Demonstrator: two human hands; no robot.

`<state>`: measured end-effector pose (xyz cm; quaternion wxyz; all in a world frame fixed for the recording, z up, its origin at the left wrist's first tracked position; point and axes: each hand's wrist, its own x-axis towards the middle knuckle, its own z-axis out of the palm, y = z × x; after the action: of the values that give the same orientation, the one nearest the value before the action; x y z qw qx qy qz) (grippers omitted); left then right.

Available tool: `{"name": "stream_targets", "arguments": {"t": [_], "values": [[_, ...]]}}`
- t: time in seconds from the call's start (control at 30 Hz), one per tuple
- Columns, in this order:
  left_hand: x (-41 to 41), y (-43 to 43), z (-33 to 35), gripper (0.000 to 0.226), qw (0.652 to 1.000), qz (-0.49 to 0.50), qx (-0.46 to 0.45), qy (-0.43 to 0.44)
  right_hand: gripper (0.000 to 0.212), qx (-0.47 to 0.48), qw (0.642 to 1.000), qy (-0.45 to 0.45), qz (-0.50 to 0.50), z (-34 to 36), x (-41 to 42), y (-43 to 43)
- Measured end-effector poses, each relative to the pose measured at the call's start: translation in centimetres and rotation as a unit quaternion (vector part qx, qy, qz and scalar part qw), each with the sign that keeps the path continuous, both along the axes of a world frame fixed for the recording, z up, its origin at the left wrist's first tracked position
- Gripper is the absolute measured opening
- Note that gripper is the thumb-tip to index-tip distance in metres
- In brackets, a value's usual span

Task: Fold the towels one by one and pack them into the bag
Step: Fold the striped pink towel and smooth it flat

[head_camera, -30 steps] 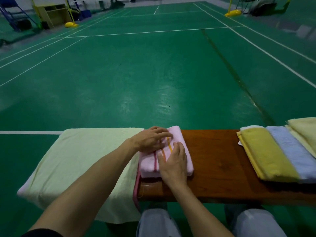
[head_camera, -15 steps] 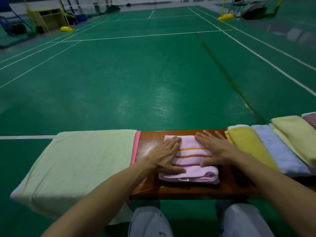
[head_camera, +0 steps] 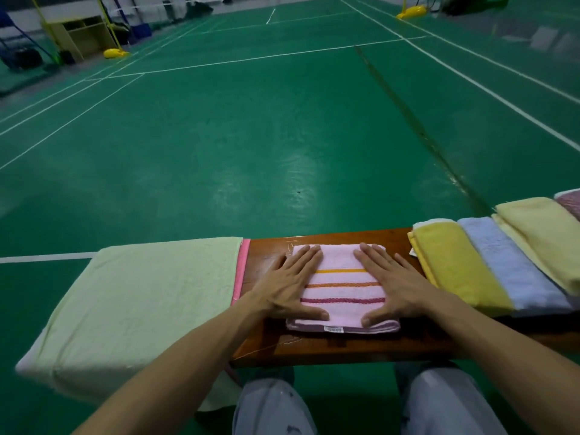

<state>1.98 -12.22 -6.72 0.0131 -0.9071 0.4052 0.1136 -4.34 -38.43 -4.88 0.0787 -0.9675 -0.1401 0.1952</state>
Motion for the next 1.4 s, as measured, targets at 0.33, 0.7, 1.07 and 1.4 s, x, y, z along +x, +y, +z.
{"name": "stream_targets", "arguments": {"t": [0.33,0.7,1.07,1.4], "values": [[0.0,-0.5,1.3,0.115,0.999,0.024,-0.006,0.035,0.152,-0.005,0.999,0.026,-0.025,1.4,0.2,0.4],[1.4,-3.6,5.3,0.033,0.711,0.47,-0.423,0.308,0.064,0.494,0.737,0.055,-0.458,3.6,1.8,2.6],[2.0,-4.0,5.8,0.022,0.68,0.461,-0.456,0.343,0.047,0.544,0.665,0.074,-0.507,3.7,3.3,1.9],[0.1,-3.1,6.1,0.025,0.671,0.461,-0.529,0.24,0.032,0.617,0.61,0.007,-0.497,4.5,2.5,2.1]]}}
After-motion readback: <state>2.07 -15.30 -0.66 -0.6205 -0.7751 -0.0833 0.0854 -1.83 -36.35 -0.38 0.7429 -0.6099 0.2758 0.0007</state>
